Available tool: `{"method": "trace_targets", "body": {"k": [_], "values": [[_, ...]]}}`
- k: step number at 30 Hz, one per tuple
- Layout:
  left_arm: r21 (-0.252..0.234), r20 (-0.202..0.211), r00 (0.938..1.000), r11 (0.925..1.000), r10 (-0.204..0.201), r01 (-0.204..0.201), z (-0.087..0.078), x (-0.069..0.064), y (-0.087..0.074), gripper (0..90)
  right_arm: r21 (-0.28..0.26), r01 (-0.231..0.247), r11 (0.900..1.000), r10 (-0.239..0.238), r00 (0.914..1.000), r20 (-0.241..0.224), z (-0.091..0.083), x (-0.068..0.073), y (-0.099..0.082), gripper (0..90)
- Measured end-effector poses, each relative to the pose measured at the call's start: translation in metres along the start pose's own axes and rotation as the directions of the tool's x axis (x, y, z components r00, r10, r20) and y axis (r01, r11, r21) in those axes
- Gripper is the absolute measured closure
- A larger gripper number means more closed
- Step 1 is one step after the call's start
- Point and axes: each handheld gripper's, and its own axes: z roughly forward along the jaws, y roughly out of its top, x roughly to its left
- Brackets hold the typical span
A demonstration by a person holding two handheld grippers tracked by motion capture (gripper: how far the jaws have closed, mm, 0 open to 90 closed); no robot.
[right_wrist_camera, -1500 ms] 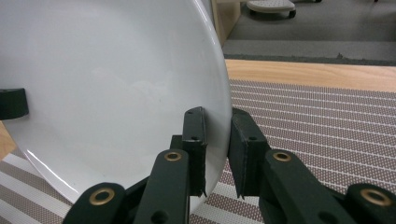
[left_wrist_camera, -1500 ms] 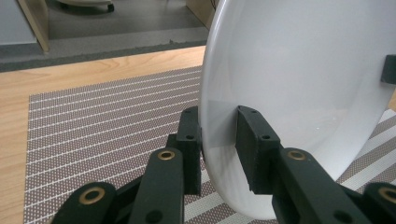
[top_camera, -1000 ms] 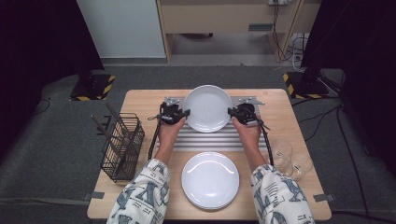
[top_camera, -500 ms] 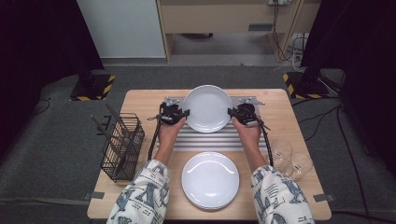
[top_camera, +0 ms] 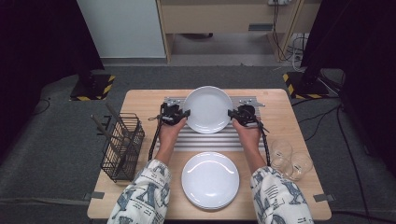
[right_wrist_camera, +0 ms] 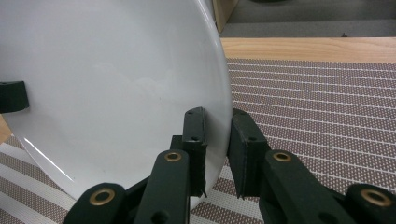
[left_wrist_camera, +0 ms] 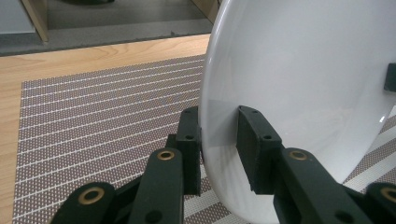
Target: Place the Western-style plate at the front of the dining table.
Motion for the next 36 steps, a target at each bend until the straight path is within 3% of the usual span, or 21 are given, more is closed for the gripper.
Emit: {"method": "trace_targets", "body": {"k": [11,20,36], "values": [[0.001,-0.007,1.0,1.0,0.002,-0.002,0.005,0.0,0.0,69.3,0.002,0.0,1.0,0.0,1.0,0.003,0.004,-0.002,-0.002,77.6],[-0.005,-0.02,0.9996,0.9998,0.02,-0.02,0.009,-0.001,0.0,68.2,-0.003,-0.032,0.9995,0.032,0.9995,-0.002,0.009,-0.005,-0.003,76.8],[0.017,-0.011,0.9999,0.9998,-0.008,0.008,0.018,0.001,-0.006,65.8,0.014,-0.06,0.9981,0.06,0.9982,0.004,0.019,-0.01,-0.01,72.6]]}}
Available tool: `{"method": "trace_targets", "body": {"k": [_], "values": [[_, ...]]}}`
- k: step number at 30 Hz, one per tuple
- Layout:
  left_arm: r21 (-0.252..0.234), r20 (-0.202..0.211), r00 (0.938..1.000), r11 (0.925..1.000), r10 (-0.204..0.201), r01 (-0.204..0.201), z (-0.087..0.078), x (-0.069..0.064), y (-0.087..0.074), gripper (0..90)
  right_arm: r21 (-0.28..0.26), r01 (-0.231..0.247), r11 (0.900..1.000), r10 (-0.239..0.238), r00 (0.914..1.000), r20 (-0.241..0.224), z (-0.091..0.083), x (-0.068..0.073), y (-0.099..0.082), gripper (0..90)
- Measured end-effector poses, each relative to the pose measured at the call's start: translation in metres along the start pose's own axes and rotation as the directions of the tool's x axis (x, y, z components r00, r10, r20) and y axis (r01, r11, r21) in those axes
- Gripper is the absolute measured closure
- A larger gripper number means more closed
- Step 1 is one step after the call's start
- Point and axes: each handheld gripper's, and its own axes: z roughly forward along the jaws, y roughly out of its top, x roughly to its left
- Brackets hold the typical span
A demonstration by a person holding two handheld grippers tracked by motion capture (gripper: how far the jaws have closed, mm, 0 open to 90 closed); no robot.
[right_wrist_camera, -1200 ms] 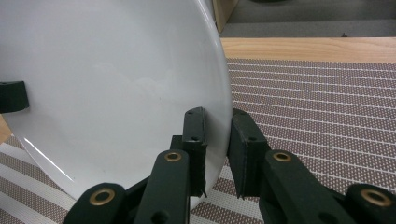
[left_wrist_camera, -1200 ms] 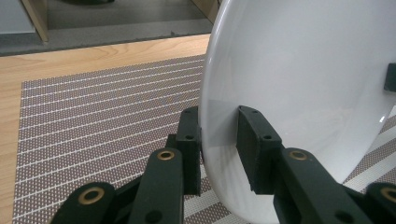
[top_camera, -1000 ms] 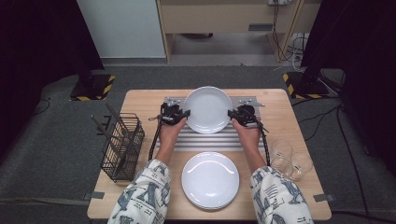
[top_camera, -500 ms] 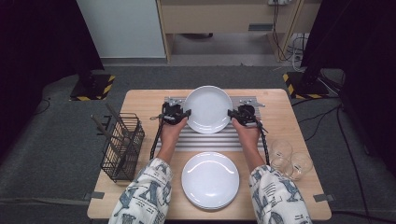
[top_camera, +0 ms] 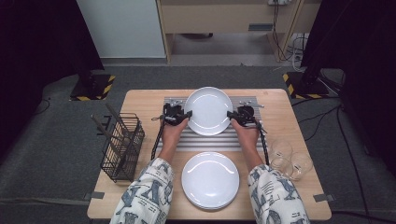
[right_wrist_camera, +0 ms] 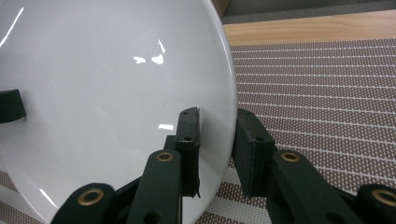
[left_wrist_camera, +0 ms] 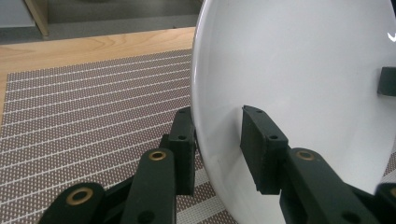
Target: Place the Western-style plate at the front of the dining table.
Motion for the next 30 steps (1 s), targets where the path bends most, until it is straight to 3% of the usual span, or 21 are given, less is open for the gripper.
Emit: {"method": "trace_targets", "body": {"k": [14,30], "values": [[0.027,-0.001,1.0,0.9996,-0.001,0.001,0.002,0.001,-0.005,64.2,0.029,0.008,0.9996,-0.008,0.9999,0.011,0.004,0.001,-0.004,70.5],[0.053,0.011,0.9998,0.9985,-0.016,0.015,0.006,0.003,-0.01,63.7,0.073,-0.021,0.9971,0.02,0.9997,0.013,0.01,-0.004,-0.014,70.7]]}}
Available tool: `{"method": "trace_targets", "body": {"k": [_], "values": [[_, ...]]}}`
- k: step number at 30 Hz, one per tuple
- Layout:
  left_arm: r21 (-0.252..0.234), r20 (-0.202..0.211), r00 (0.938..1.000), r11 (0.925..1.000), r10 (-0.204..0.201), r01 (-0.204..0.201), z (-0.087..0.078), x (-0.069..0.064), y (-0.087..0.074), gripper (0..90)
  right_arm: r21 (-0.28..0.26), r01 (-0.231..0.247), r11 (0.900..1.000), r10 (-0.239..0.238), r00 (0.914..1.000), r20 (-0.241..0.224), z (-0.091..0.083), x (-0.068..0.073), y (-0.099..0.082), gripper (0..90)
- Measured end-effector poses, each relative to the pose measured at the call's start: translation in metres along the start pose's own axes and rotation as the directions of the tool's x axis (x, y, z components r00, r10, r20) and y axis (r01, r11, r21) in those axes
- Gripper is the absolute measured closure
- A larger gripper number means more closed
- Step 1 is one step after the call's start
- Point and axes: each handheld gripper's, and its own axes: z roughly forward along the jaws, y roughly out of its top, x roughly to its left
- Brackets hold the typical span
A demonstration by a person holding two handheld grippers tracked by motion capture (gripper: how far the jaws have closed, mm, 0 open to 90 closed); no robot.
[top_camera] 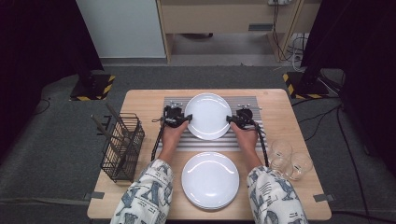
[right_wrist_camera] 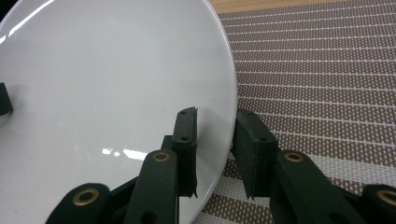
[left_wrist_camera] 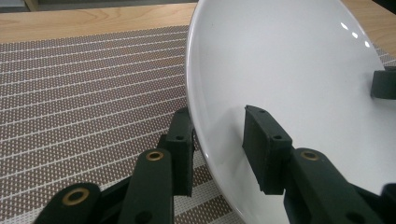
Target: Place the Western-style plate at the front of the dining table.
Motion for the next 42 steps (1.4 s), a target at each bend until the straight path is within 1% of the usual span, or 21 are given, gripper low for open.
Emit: {"method": "trace_targets", "body": {"k": [2,4,5,6,7,8,9,10,11,13,14,16,20,24,25,30,33,36,39,41,42], "values": [[0.005,0.0,1.0,1.0,-0.007,0.007,0.001,0.001,-0.001,63.6,0.004,-0.002,1.0,0.002,1.0,0.001,0.0,-0.001,0.0,70.9],[0.005,0.001,1.0,1.0,-0.008,0.008,0.001,0.001,-0.001,63.5,0.001,0.008,1.0,-0.008,0.9998,0.02,0.0,0.0,0.0,75.1],[-0.001,0.004,0.9999,0.9999,-0.016,0.016,0.001,0.002,-0.001,63.5,-0.004,0.012,0.9999,-0.012,0.9999,0.01,0.0,-0.001,0.001,78.0],[-0.007,0.006,0.9993,0.9993,-0.036,0.036,0.001,0.002,0.0,62.1,-0.008,0.004,1.0,-0.005,0.9999,-0.015,0.0,0.0,0.001,77.1],[-0.008,0.019,0.9986,0.9987,-0.05,0.05,0.001,0.003,0.0,63.3,-0.008,0.011,0.9999,-0.011,0.9998,-0.019,0.0,0.002,0.002,76.3],[0.002,0.009,0.9996,0.9996,-0.027,0.027,0.002,0.001,0.0,66.2,-0.002,0.026,0.9997,-0.026,0.9994,-0.021,0.002,0.006,0.003,75.5],[0.012,-0.017,0.9997,0.9998,0.016,-0.015,0.003,-0.002,0.0,67.4,-0.003,0.028,0.9996,-0.028,0.9993,-0.026,0.003,0.008,0.003,75.3],[0.016,-0.025,0.9991,0.9993,0.035,-0.034,0.004,-0.004,0.0,67.2,-0.007,0.027,0.9996,-0.027,0.9992,-0.029,0.003,0.011,0.003,75.3],[0.02,-0.016,0.9995,0.9994,0.027,-0.027,0.005,-0.004,0.0,67.2,-0.004,0.039,0.9992,-0.039,0.999,-0.024,0.004,0.012,0.002,75.1],[0.025,0.01,0.9997,0.9995,-0.021,0.021,0.006,-0.002,-0.001,66.8,0.012,0.027,0.9996,-0.027,0.9994,-0.021,0.006,0.012,0.0,74.3],[0.027,0.014,0.9994,0.9992,-0.031,0.03,0.006,-0.001,-0.002,66.1,0.022,0.027,0.9994,-0.027,0.9995,-0.016,0.007,0.011,-0.001,73.6],[0.041,0.009,0.9997,0.9989,-0.021,0.021,0.008,0.0,-0.003,66.2,0.032,0.03,0.999,-0.029,0.9994,-0.017,0.007,0.01,-0.002,72.9],[0.044,0.017,0.9988,0.998,-0.046,0.045,0.009,0.002,-0.005,66.0,0.023,0.039,0.999,-0.039,0.9991,-0.019,0.006,0.011,0.0,71.0],[0.049,0.018,0.9987,0.9977,-0.047,0.046,0.009,0.003,-0.006,65.9,0.009,0.043,0.999,-0.043,0.999,-0.01,0.005,0.01,0.0,65.6],[0.048,0.018,0.9987,0.9978,-0.047,0.046,0.009,0.003,-0.006,65.9,0.004,0.051,0.9987,-0.051,0.9987,0.0,0.005,0.01,0.0,63.6],[0.048,0.02,0.9986,0.9977,-0.049,0.048,0.009,0.004,-0.007,65.8,-0.014,0.049,0.9987,-0.049,0.9986,0.021,0.003,0.009,0.002,55.9],[0.049,0.022,0.9984,0.9975,-0.052,0.051,0.01,0.004,-0.007,65.7,-0.023,0.053,0.9984,-0.052,0.9978,0.042,0.002,0.009,0.003,52.3],[0.052,0.024,0.9981,0.9971,-0.057,0.056,0.01,0.005,-0.008,65.5,-0.025,0.041,0.9988,-0.04,0.9965,0.074,0.001,0.007,0.003,49.7],[0.053,0.026,0.9978,0.9968,-0.061,0.06,0.01,0.006,-0.009,65.3,-0.013,0.03,0.9995,-0.028,0.9963,0.081,0.002,0.005,0.003,45.7],[0.053,0.026,0.9977,0.9967,-0.062,0.061,0.011,0.006,-0.009,65.2,0.001,0.007,1.0,-0.008,0.9975,0.07,0.002,0.003,0.002,44.4],[0.051,0.012,0.9986,0.9974,-0.051,0.051,0.01,0.006,-0.01,65.0,0.005,0.003,1.0,-0.003,0.9976,0.069,0.003,0.003,0.002,43.9]]}}
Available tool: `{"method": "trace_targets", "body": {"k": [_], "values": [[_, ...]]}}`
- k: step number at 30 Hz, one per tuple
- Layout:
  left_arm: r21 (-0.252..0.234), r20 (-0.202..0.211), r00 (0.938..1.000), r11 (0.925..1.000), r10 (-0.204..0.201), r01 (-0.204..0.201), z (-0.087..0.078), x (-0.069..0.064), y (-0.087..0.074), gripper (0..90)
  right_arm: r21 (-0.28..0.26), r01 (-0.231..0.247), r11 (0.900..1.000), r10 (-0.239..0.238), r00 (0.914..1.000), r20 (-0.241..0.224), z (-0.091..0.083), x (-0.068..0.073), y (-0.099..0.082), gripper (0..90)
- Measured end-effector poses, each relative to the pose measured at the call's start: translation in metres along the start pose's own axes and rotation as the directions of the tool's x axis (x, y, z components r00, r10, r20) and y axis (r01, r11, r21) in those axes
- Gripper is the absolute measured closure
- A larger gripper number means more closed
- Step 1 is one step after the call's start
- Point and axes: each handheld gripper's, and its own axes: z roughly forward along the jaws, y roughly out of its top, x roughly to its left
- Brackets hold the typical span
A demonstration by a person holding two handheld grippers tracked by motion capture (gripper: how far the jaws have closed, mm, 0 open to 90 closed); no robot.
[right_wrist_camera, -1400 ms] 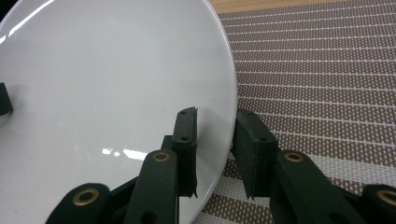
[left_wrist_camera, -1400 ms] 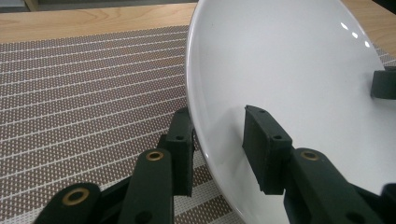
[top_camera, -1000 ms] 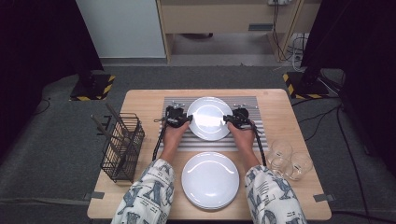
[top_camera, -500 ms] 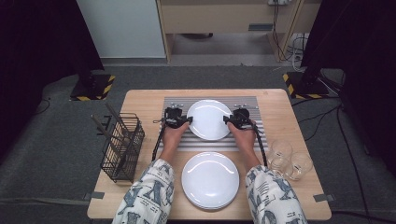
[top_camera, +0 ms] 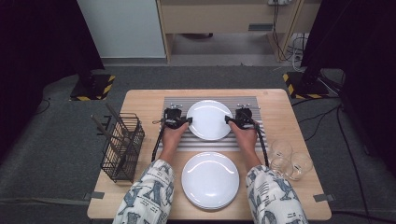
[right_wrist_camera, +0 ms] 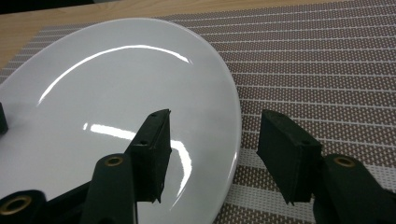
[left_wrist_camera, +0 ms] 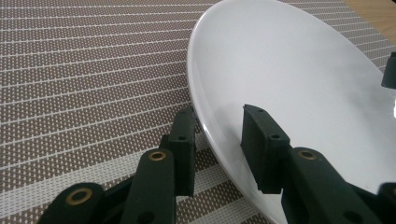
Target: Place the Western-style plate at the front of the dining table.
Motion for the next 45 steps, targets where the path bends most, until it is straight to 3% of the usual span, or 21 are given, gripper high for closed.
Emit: {"method": "trace_targets", "body": {"k": [1,2,3,5,7,12,18,34,45], "values": [[0.001,-0.038,0.998,0.9987,0.051,-0.051,-0.001,-0.001,0.0,66.9,0.002,0.013,0.9999,-0.013,0.9999,0.006,0.0,0.0,-0.001,43.7],[0.003,-0.065,0.9896,0.9917,0.128,-0.128,-0.002,-0.003,0.0,77.3,0.002,0.015,0.9999,-0.015,0.9998,0.009,0.0,-0.001,-0.001,43.5],[0.008,-0.045,0.9922,0.9932,0.116,-0.116,-0.001,-0.004,0.0,75.9,0.005,0.006,1.0,-0.006,0.9999,0.008,0.001,-0.002,-0.002,43.4],[-0.013,-0.03,0.9983,0.9986,0.051,-0.051,-0.001,-0.004,0.0,72.3,0.011,0.004,0.9999,-0.004,1.0,0.005,0.002,-0.004,-0.004,43.5],[0.016,-0.076,0.9876,0.9905,0.138,-0.137,0.003,-0.01,0.0,72.7,0.037,0.0,0.9993,0.0,1.0,-0.004,0.006,-0.004,-0.008,43.3],[0.014,-0.054,0.9944,0.9958,0.091,-0.091,0.003,-0.004,-0.004,70.8,0.044,0.008,0.999,-0.007,0.9997,-0.022,0.005,-0.004,-0.01,44.5],[0.003,-0.056,0.9954,0.997,0.077,-0.077,0.0,-0.002,-0.005,67.1,0.046,0.007,0.9989,-0.005,0.9995,-0.03,0.005,-0.002,-0.01,44.5],[-0.046,-0.074,0.9952,0.9966,0.065,-0.068,-0.012,-0.002,-0.008,51.8,0.042,0.009,0.9991,-0.008,0.9991,-0.041,0.004,0.0,-0.013,43.1],[-0.058,-0.082,0.9928,0.9941,0.087,-0.092,-0.024,-0.003,-0.008,52.4,0.044,0.027,0.9987,-0.025,0.9991,-0.033,0.003,0.004,-0.014,42.8]]}}
